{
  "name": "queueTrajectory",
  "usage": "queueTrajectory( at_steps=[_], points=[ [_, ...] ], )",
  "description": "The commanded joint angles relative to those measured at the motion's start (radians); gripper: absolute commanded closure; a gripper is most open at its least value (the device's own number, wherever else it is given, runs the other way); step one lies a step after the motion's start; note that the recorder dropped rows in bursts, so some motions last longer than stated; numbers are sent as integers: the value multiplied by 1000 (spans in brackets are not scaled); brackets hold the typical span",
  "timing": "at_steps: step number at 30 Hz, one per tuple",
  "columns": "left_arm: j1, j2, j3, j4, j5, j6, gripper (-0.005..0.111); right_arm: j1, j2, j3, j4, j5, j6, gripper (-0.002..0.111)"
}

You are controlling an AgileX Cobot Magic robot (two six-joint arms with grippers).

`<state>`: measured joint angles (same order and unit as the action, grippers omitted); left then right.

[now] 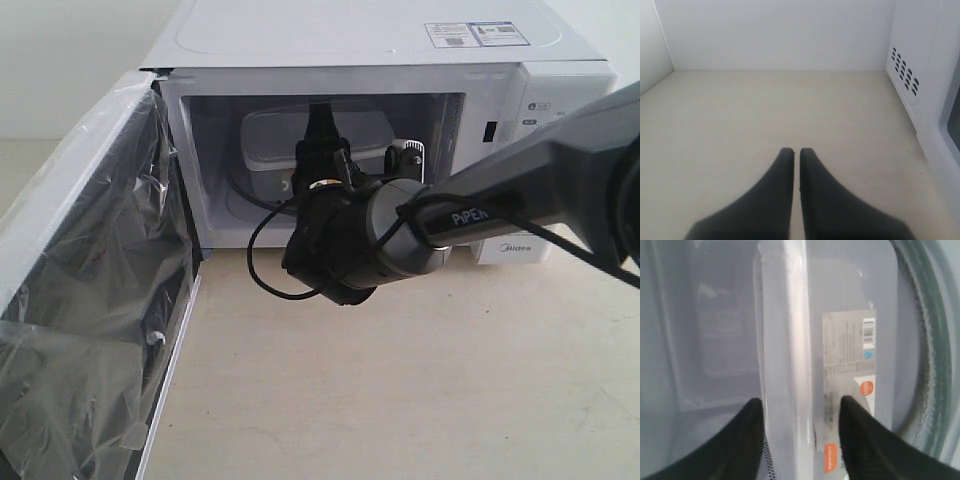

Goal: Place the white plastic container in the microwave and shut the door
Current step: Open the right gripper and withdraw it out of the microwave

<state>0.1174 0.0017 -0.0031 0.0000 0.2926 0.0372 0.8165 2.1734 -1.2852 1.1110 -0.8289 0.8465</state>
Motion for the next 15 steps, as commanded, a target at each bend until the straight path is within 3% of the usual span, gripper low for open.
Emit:
queueTrajectory(
  at_steps=[1, 15],
  points=[
    [1, -2, 3, -9, -4, -7, 102, -9, -7, -6, -16, -11, -11, 62],
    [1, -2, 3, -9, -4, -7, 102, 33, -47, 7, 8, -13, -48, 62]
  ],
)
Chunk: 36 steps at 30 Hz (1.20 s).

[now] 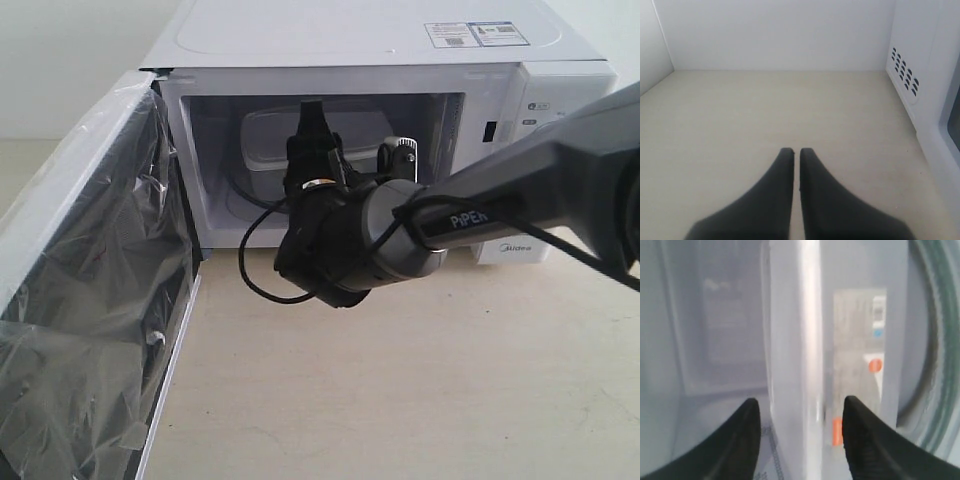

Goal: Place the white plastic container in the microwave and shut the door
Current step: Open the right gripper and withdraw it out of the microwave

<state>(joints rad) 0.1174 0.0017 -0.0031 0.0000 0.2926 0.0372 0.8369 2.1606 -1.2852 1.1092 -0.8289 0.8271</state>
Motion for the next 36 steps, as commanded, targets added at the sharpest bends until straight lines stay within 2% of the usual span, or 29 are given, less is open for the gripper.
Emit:
queueTrajectory(
  at_steps=[1, 9, 17, 23, 36],
  points=[
    [1, -2, 3, -9, -4, -7, 102, 13, -36, 19, 15, -13, -33, 62],
    [1, -2, 3, -9, -4, -7, 102, 21, -105, 161, 29, -10, -19, 62],
    [1, -2, 3, -9, -4, -7, 102, 71, -230, 296, 26, -12, -95, 62],
    [1, -2, 3, -9, -4, -7, 102, 162, -342, 427, 65, -32, -100, 62],
    [1, -2, 3, -9, -4, -7, 102, 355, -555, 646, 141, -189, -131, 62]
  ],
)
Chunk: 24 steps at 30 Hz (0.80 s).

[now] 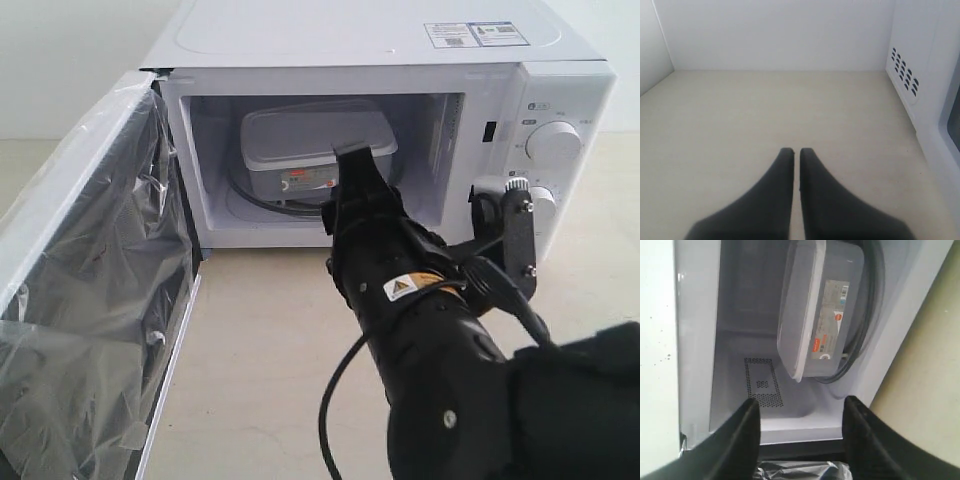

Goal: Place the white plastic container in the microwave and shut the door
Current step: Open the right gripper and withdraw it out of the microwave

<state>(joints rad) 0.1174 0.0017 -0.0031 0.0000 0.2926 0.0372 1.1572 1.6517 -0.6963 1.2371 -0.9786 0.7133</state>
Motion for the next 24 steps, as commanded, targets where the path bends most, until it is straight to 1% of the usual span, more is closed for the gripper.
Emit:
queueTrajectory(
  at_steps=[1, 9, 14, 18, 22, 24],
  points=[
    [1, -2, 3, -9, -4, -7, 102, 47, -58, 77, 15, -53, -17, 62],
    [1, -2, 3, -9, -4, -7, 102, 140, -163, 208, 15, -71, -19, 62],
    [1, -2, 3, -9, -4, -7, 102, 210, -208, 255, 17, -82, -71, 62],
    [1, -2, 3, -9, -4, -7, 102, 266, -236, 276, 28, -98, -182, 62],
    [1, -2, 3, -9, -4, -7, 102, 328, -257, 294, 68, -120, -358, 62],
    [1, -2, 3, -9, -4, -7, 102, 343, -269, 305, 102, -122, -418, 62]
  ],
)
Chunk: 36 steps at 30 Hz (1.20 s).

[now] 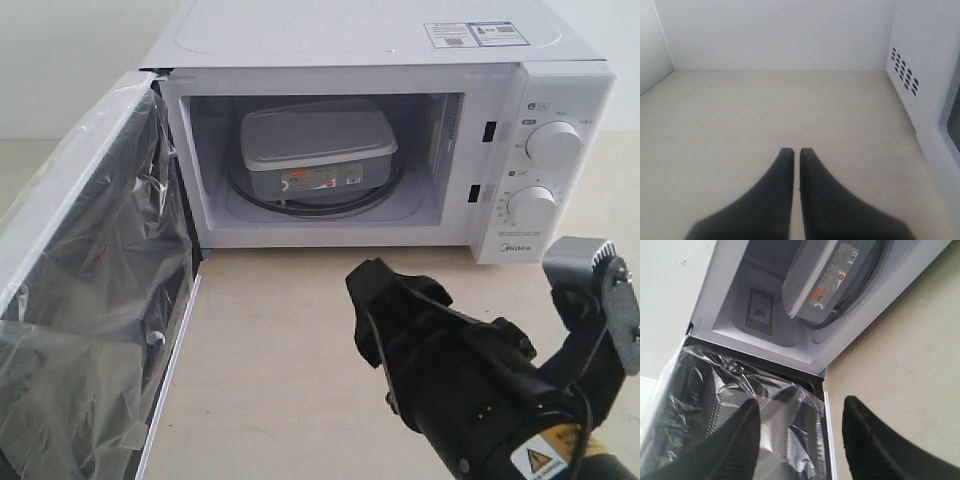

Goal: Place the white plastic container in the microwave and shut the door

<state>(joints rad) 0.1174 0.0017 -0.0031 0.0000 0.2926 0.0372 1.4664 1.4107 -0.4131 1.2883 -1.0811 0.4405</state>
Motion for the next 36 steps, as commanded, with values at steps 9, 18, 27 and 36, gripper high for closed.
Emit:
queueTrajectory(
  at_steps=[9, 18, 27, 36],
  points=[
    [1, -2, 3, -9, -4, -7, 102, 32, -160, 75, 186, -73, -343, 62],
    [1, -2, 3, -9, -4, -7, 102, 30, -263, 75, 222, -91, -490, 62],
    [1, -2, 3, -9, -4, -7, 102, 30, -261, 75, 253, -119, -491, 62],
    [1, -2, 3, -9, -4, -7, 102, 30, -261, 73, 238, -86, -951, 62]
  ],
)
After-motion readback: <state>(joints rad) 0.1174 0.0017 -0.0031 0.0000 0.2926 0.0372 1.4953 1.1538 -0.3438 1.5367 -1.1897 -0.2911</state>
